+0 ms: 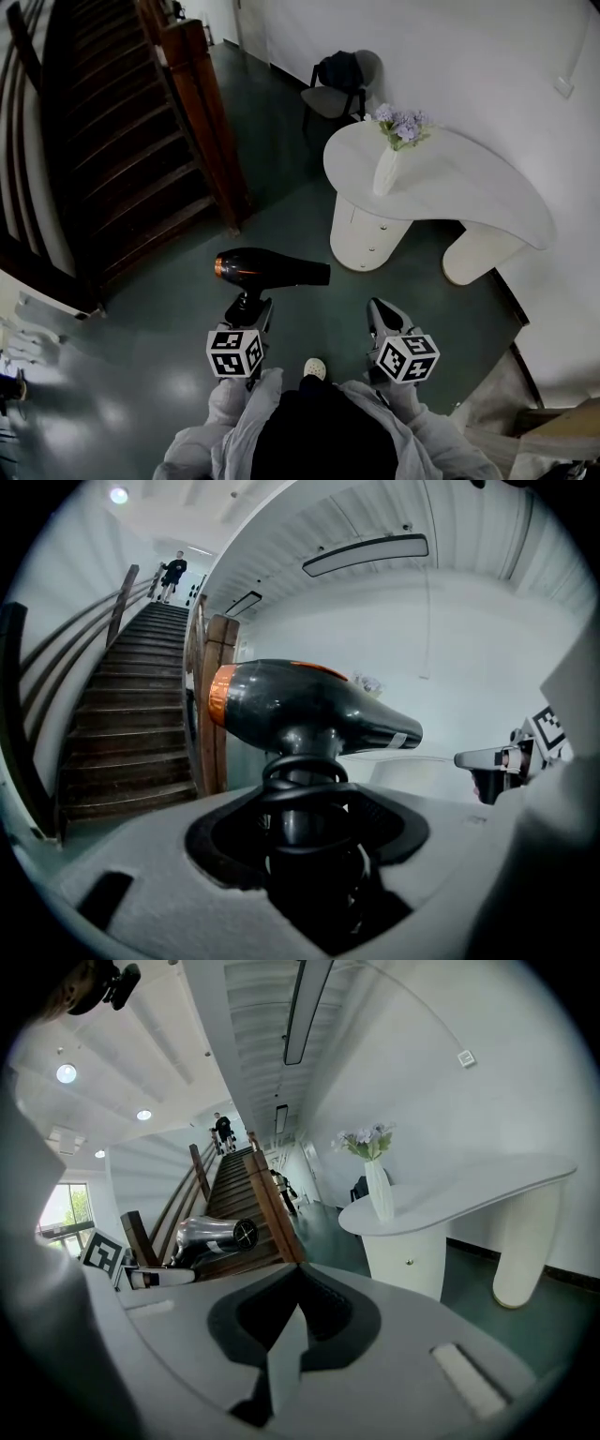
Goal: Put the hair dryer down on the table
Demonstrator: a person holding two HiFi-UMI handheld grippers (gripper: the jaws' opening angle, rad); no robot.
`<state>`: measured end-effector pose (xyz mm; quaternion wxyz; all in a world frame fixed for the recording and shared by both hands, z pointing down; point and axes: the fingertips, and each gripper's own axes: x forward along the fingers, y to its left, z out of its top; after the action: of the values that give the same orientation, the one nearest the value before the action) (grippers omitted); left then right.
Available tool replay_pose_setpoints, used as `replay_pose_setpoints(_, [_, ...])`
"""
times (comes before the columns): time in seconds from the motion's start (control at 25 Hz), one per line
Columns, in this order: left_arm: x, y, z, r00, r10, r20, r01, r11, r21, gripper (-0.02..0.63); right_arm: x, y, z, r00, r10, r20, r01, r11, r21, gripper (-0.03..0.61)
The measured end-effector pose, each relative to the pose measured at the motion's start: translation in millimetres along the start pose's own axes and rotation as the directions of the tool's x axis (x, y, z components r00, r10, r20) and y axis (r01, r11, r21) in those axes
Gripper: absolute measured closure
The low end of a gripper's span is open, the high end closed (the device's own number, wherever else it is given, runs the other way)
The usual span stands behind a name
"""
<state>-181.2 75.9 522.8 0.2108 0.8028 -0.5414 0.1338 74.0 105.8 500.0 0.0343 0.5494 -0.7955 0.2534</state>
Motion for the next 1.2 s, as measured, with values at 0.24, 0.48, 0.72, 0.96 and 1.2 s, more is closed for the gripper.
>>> replay_pose_setpoints(0.24, [26.0, 13.8, 10.4, 1.000, 0.001, -0.005, -0.001, 1.000, 0.000, 0.342, 34.8, -2.1, 3.8, 0.999, 0.032, -0.026, -0.032, 0.999, -0.003, 0.569])
replay_pose_setpoints(0.48, [35.4, 20.7, 4.9, 1.000, 0.001, -0.030, -0.001, 1.000, -0.016, 0.342, 48.8, 5.2, -10.3, 0.996, 0.051, -0.067, -0.050, 0.999, 0.016, 0.569])
replay_pose_setpoints(0.72, [60.6, 27.0, -2.4, 0.998, -0.011, -0.067, 0.010, 1.000, -0.016, 0.342, 72.0, -3.4, -11.8, 0.996, 0.040, -0.081, -0.038, 0.999, 0.026, 0.569])
replay_pose_setpoints(0.96, [121.3, 40.7, 22.9, 0.995, -0.053, -0.083, 0.052, 0.999, -0.014, 0.342, 118.6, -26.4, 11.2, 0.998, -0.002, -0.067, 0.005, 0.999, 0.041, 0.569])
replay_pose_setpoints(1.2, [197.8, 57.1, 86.4, 0.993, -0.100, -0.069, 0.102, 0.995, 0.015, 0.342, 183.9, -49.6, 74.0, 0.999, -0.047, -0.025, 0.047, 0.998, 0.030, 0.569])
